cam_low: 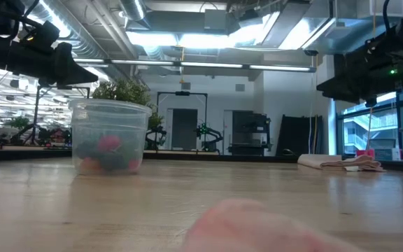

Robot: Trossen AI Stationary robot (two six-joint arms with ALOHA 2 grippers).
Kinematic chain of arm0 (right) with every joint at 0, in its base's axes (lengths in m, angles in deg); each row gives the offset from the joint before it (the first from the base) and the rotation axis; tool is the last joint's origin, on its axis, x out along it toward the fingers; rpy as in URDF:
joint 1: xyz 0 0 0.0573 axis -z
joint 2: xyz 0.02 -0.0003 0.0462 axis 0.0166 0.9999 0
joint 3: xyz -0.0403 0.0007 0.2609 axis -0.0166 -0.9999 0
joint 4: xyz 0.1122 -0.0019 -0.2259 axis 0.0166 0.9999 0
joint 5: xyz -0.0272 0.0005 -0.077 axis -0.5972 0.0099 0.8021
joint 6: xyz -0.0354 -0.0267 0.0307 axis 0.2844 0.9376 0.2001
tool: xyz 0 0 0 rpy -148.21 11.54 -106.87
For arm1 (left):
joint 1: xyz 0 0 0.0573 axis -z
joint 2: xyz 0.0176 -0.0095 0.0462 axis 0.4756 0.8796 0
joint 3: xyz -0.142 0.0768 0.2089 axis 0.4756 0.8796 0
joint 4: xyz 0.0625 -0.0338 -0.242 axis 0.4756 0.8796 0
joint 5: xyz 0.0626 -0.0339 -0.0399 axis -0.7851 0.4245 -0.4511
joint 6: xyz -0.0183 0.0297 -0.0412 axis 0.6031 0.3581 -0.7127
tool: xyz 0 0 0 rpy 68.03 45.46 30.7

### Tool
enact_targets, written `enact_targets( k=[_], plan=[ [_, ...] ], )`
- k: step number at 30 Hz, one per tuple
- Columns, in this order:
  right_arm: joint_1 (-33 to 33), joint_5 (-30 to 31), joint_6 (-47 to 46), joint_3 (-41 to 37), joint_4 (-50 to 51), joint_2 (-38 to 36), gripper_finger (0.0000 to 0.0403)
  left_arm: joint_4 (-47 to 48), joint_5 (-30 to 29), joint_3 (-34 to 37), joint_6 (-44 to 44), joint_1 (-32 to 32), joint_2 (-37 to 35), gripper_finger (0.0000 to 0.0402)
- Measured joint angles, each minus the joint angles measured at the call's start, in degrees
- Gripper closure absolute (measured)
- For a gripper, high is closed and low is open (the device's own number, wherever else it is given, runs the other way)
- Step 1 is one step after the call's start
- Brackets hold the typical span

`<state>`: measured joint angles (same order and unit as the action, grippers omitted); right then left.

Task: Pick and placing Produce into tupperware
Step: Return to Home Position

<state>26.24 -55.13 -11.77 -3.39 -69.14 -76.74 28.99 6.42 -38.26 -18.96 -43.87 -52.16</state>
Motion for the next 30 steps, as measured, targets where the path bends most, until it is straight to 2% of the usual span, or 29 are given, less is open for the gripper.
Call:
enact_targets(
  k=[23,30],
  plan=[
    [0.0,0.0,0.0,0.0,0.0,0.0,0.0199,0.0,0.0,0.0,0.0,0.0,0.0,0.0399],
    [0.0,0.0,0.0,0.0,0.0,0.0,0.0199,0.0,0.0,0.0,0.0,0.0,0.0,0.0393]
  ],
)
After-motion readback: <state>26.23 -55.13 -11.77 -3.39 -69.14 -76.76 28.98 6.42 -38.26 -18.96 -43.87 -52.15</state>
